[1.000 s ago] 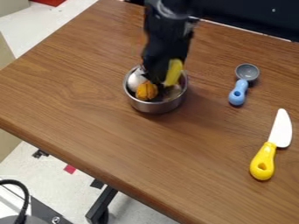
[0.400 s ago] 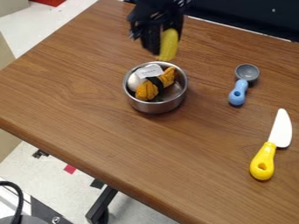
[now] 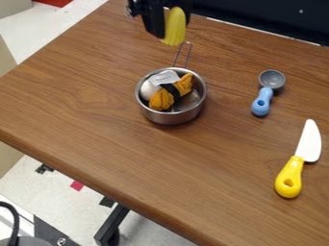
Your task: Move yellow object to left bottom of silver pot
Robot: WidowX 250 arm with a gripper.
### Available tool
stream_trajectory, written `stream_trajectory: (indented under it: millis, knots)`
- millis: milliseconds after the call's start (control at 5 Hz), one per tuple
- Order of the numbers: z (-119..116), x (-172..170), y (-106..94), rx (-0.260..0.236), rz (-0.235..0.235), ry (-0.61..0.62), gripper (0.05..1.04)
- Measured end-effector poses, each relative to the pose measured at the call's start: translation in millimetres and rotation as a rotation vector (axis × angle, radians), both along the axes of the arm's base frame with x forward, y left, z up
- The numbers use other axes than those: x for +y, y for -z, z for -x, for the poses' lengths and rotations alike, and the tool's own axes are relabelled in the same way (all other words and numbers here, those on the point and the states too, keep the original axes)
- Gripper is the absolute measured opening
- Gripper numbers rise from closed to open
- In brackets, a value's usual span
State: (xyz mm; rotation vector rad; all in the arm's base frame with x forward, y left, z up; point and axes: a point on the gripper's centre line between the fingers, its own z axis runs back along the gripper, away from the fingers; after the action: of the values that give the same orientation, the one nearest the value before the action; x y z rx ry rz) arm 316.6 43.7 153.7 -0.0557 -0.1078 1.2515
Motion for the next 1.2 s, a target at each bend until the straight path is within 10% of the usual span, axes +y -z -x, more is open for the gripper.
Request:
stream_trajectory:
  millis: [1200]
  knots:
    - [76.3, 41.0, 71.3, 0.134, -0.181, 0.615, 0.519]
